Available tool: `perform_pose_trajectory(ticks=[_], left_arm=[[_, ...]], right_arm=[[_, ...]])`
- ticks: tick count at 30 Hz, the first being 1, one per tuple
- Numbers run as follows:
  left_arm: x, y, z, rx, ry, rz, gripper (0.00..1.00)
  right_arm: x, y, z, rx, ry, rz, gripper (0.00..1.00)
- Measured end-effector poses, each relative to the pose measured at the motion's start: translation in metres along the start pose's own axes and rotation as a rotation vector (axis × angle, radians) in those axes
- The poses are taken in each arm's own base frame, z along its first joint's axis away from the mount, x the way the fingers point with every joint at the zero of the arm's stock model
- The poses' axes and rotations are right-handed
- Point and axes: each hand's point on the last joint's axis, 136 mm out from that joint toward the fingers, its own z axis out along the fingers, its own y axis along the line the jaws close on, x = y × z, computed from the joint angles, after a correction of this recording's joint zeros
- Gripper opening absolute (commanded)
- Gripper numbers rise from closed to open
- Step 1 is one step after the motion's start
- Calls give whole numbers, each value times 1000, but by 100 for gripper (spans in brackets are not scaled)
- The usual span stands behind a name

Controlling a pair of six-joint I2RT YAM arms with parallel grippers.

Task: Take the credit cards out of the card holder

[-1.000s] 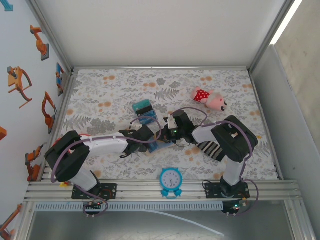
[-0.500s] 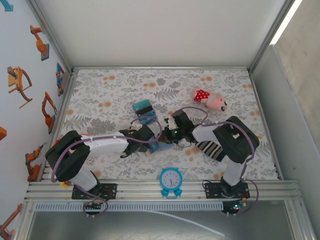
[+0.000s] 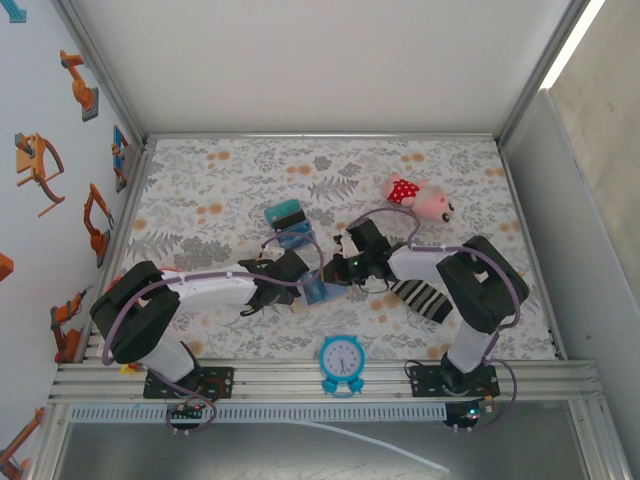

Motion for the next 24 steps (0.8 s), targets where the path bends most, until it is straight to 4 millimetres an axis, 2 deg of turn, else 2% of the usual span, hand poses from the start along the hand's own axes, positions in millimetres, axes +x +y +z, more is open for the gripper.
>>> perform_pose_trajectory(ticks=[9, 16, 20, 24], left_arm=[[-15, 0, -15, 31, -54, -4, 97], [-39, -18, -33, 108, -144, 11, 97], [-41, -30, -30, 115, -144, 45, 97], [-33, -37, -20, 104, -116, 82, 97]], right_arm=[[0, 2, -4, 1, -2, -7, 0], [0, 2, -4, 1, -2, -7, 0], [0, 2, -4, 0, -3, -7, 0], [-1, 4, -5, -4, -8, -10, 0]])
